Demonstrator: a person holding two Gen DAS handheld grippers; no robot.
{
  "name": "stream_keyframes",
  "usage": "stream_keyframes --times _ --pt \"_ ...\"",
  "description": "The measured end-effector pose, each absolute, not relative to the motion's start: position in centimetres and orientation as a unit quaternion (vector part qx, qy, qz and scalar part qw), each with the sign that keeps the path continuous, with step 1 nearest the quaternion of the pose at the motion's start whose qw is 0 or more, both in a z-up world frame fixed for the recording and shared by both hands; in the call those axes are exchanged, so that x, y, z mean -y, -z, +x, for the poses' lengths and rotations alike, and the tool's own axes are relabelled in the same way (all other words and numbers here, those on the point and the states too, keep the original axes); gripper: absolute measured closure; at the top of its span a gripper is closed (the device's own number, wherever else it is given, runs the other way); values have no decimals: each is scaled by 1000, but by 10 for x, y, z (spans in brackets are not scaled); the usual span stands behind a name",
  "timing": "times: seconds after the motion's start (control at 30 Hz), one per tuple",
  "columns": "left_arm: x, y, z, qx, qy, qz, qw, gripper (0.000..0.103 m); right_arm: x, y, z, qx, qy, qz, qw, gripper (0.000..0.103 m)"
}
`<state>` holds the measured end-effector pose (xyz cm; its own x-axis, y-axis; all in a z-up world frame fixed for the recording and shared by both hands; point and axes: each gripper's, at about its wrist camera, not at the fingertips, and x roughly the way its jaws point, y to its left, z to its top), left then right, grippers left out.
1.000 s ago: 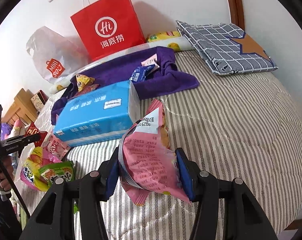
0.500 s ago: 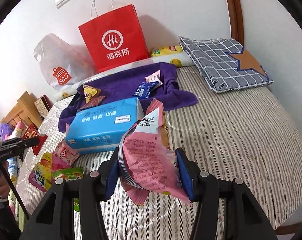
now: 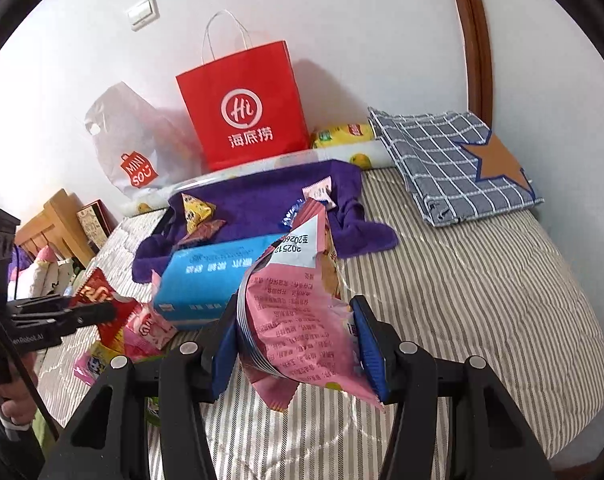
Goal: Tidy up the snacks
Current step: 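Lift the red packet and pink chip bag and carry them over the purple towel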
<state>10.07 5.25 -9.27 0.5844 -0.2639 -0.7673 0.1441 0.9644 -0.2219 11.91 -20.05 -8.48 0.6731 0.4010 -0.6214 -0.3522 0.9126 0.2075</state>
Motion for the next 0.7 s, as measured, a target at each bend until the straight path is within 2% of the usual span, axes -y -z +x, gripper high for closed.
stream_keyframes --times 0.7 --pt "-39 64 160 -421 126 -62 896 65 168 53 175 -309 -223 37 924 53"
